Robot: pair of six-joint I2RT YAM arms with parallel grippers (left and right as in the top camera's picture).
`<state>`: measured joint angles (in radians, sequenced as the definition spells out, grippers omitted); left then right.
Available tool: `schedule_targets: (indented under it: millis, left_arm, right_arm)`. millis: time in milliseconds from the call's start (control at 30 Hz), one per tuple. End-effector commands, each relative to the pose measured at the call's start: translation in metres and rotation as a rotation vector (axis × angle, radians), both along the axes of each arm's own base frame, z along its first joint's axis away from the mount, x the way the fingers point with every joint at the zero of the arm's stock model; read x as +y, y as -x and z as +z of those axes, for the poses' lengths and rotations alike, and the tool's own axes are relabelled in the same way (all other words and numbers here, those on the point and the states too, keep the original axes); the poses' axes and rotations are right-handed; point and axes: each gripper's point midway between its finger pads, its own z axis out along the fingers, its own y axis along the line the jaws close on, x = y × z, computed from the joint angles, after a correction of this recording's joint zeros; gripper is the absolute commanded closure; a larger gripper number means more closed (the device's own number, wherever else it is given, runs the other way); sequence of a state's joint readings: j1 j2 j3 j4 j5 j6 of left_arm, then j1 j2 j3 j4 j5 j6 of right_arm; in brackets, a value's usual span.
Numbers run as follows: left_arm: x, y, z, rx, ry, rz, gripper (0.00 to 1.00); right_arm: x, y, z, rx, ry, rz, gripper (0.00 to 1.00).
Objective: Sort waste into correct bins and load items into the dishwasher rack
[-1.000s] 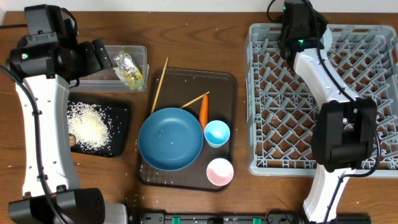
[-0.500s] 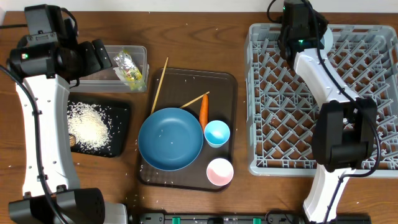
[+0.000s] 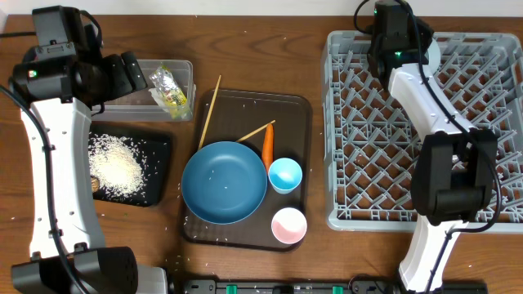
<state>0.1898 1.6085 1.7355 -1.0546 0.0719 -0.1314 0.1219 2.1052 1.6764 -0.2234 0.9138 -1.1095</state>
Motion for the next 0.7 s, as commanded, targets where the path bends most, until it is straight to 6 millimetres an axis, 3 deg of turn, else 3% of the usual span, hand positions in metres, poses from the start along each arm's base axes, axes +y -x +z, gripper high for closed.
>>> schedule_targets:
  millis: [0, 667]
  left_arm:
    - [0.0017, 0.0015, -0.0076, 0.022, 0.006, 0.009, 0.02]
    - [0.0017, 0.0016, -0.0077, 0.023, 0.006, 0.009, 0.02]
  right_arm:
    - [-0.0074, 0.0009, -0.0045, 0.020, 0.021, -0.019, 0.99]
    - [-0.0150, 0.0043, -0.0045, 0.050, 0.054, -0.035, 0.99]
